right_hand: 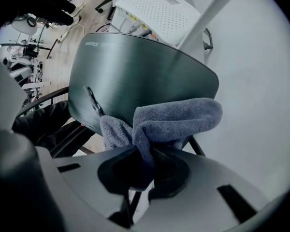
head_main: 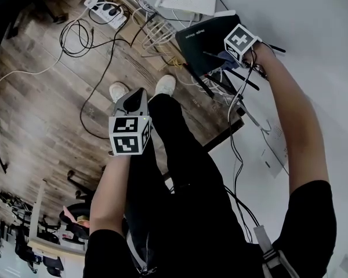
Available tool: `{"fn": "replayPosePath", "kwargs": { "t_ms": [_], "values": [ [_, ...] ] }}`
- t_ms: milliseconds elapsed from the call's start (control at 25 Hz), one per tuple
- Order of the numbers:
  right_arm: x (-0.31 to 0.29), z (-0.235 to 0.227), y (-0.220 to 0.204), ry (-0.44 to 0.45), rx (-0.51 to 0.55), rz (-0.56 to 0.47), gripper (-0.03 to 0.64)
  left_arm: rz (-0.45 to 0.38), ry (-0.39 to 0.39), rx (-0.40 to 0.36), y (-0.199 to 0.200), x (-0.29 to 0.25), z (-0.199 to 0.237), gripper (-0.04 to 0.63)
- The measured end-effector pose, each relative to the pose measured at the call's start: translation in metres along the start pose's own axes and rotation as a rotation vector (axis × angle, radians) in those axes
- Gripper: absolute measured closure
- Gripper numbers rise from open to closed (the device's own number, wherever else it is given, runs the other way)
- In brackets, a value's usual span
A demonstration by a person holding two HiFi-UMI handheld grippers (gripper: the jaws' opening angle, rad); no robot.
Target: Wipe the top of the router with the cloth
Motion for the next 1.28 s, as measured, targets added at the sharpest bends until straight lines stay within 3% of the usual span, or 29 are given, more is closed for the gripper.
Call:
{"fn": "replayPosePath", "kwargs": {
  "t_ms": [120,240,400,560,680,840,1280],
  "values": [
    [-0.001,-0.010,-0.003,-0.047,-0.044,-0.004,0.594,0.009,-0.003,-0.009,-0.003,-0.001,0.002,0.601],
    [0.000,-0.027,-0.006,-0.152,-0.102,-0.026,0.594,0.012,-0.003,-0.024,-0.004,0.001,0.003,0.601],
    [0.011,-0.044,0.001,-0.263,-0.147,-0.127,0.594,0.011,0.000,-0.019,-0.003,0.003,0.009,0.601],
    [0.015,-0.048,0.009,-0.290,-0.154,-0.150,0.594,0.011,0.003,-0.020,-0.006,0.003,0.013,0.601],
    [0.028,-0.050,0.021,-0.334,-0.154,-0.234,0.594,0.020,0.000,-0.023,-0.009,0.001,0.014,0.601],
    [0.037,-0.043,0.037,-0.374,-0.087,-0.276,0.594,0.026,-0.004,-0.022,-0.012,0.001,0.012,0.601],
    [0.052,0.019,0.075,-0.229,0.023,-0.374,0.594,0.013,-0.014,-0.021,-0.009,0.000,0.011,0.601]
  ]
}}
Point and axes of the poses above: the fingertips, and each gripper's own axes: x backward along the fingers, z to its left, y out of its top, the point moved 3 cm from there along x, backward along the fingers, and after that the axes turned 6 degrees about z, right-handed, at the moved point
